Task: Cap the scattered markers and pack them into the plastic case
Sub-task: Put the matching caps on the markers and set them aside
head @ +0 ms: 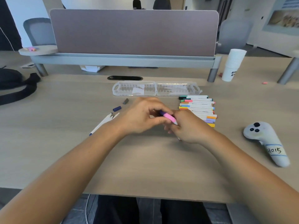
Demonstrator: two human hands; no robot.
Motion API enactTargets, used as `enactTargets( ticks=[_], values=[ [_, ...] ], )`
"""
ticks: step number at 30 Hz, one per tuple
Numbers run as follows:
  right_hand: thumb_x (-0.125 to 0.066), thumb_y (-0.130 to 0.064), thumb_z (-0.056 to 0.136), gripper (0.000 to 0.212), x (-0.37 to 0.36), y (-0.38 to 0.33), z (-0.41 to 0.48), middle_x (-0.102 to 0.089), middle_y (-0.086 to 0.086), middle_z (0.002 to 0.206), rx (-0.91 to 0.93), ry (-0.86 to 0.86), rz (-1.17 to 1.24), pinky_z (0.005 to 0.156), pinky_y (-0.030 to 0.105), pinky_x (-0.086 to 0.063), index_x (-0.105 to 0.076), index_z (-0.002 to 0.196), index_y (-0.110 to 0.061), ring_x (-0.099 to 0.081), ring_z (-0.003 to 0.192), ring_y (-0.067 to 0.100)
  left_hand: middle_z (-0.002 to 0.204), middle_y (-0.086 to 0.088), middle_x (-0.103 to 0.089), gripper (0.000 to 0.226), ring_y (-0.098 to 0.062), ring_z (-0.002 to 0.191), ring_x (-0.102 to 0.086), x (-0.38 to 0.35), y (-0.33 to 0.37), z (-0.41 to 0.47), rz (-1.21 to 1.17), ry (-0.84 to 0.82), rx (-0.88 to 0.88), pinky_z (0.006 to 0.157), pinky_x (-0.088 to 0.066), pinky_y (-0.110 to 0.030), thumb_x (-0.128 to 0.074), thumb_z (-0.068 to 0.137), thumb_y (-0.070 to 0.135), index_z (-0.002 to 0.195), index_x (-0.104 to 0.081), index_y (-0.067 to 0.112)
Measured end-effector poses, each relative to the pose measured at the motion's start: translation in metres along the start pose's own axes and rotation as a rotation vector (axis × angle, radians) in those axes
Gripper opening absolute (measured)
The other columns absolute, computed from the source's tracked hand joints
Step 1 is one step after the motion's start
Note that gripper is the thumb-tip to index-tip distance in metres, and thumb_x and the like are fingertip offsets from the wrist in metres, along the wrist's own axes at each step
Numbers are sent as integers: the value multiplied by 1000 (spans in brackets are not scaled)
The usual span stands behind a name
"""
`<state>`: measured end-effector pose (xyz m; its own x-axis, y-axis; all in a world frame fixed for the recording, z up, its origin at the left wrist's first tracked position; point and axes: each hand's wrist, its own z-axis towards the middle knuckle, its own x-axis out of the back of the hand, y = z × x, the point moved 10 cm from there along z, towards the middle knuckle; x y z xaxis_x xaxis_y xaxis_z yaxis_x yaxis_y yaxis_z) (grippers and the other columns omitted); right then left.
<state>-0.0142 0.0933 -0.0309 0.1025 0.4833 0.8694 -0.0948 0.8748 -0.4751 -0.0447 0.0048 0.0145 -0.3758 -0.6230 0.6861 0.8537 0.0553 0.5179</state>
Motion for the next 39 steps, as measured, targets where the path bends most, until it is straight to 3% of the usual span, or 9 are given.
enactTargets(
  ticks=[5,10,14,18,20,24,28,33,39],
  values=[
    [-61,-32,94,11,3,28,-24,-64,2,88,-41,73,-106,67,35,-44,-61,98,-22,-55,81,21,85,3,-70,13,-11,77,-65,-33,-5,-1,-12,-13,31,71,-55,-37,-78,82,15,95,-77,15],
    [-60,-29,93,13,1,61,-37,-67,1,99,-83,48,-235,74,40,-50,-65,103,-22,-59,94,25,85,-1,-68,11,-14,78,-62,-73,-9,4,2,-65,19,70,-52,-37,-73,81,8,89,-75,16],
    [-66,-54,85,53,6,81,-43,-62,-2,118,-95,53,-241,92,35,-47,-60,126,-21,-55,112,19,89,0,-62,12,-17,81,-60,-92,-21,13,114,-77,66,75,-52,-37,-72,80,4,86,-71,14],
    [-47,-78,78,78,9,89,-52,-57,-3,122,-46,61,-271,98,32,-43,-57,130,-22,-51,116,19,99,2,-61,23,-21,93,-62,-100,-23,15,159,-103,81,85,-51,-33,-67,80,4,98,-71,17],
    [-42,-81,78,77,12,91,-54,-57,-4,117,-4,104,-297,96,37,-45,-60,126,-23,-53,110,22,113,1,-59,38,-19,103,-60,-103,-22,13,167,-150,92,92,-50,-34,-63,80,6,115,-67,20],
    [-41,-83,76,75,20,96,-54,-58,-3,110,-10,170,-349,88,45,-48,-64,118,-25,-55,103,25,137,2,-44,73,-15,122,-51,-91,-37,3,93,-135,283,105,-45,-35,-67,84,14,146,-35,34],
    [-35,-84,78,76,16,97,-48,-58,-4,108,25,138,-344,86,44,-47,-68,116,-27,-56,101,26,137,-2,-46,72,-15,120,-54,-85,-50,-4,85,-109,417,102,-48,-36,-68,84,11,145,-36,32],
    [-45,-71,87,55,20,82,-40,-61,-1,101,147,190,-320,75,42,-51,-77,105,-30,-58,85,27,127,-6,-54,53,-15,107,-63,-89,-54,-2,-182,14,532,94,-52,-25,-61,85,-7,129,-53,21],
    [-49,-66,86,51,20,74,-33,-61,0,102,201,206,-322,77,45,-52,-76,107,-27,-60,89,27,126,-3,-54,44,-13,110,-59,-76,-56,-7,-163,9,546,96,-48,-24,-61,90,2,127,-55,23]
  ],
)
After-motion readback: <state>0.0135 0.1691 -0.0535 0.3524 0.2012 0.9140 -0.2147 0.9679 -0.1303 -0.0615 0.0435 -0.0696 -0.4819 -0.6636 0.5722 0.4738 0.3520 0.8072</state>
